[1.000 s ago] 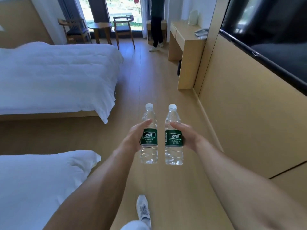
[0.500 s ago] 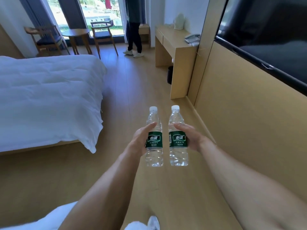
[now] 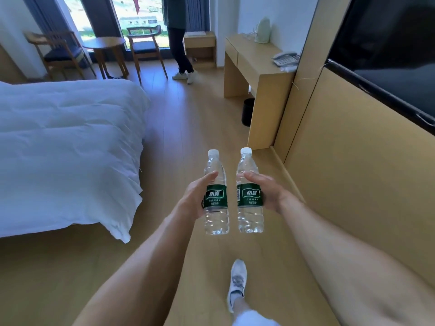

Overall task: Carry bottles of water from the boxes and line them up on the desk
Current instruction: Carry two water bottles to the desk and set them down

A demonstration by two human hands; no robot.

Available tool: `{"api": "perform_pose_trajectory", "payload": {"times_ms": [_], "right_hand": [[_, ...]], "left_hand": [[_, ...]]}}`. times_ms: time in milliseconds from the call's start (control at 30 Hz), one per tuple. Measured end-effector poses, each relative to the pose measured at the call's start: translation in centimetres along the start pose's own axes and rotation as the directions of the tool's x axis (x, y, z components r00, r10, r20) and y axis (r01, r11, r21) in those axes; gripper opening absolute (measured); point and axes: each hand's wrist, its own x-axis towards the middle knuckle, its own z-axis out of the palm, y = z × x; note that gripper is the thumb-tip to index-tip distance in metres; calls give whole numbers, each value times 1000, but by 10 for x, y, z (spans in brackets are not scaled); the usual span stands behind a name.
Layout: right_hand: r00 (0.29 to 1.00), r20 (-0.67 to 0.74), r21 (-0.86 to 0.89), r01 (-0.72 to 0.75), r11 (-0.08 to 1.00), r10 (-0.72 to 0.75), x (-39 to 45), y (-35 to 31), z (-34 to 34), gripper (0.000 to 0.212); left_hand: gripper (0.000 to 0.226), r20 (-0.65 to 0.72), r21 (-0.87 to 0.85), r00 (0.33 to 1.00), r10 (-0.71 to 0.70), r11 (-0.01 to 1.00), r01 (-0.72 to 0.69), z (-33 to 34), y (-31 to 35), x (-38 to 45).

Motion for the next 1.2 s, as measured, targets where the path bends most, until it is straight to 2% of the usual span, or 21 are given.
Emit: {"api": "perform_pose_trajectory", "payload": {"times_ms": [300, 600, 867, 1200], "right_hand": [[992, 113, 10, -67, 998, 65, 166, -74, -21, 46], [978, 177, -3, -108, 994, 107, 302, -149, -40, 54], [984, 141, 6, -113, 994, 111, 408, -198, -41, 52], [996, 31, 16, -79, 997, 79, 571, -291, -9, 50]], "left_hand": [[53, -113, 48, 993, 23, 999, -17, 14, 98, 135], [54, -119, 45, 992, 41, 998, -36, 30, 191, 245], [51, -162, 66, 986, 42, 997, -31, 22, 251, 352], [49, -76, 141, 996, 35, 990, -23, -13, 376, 521]]}}
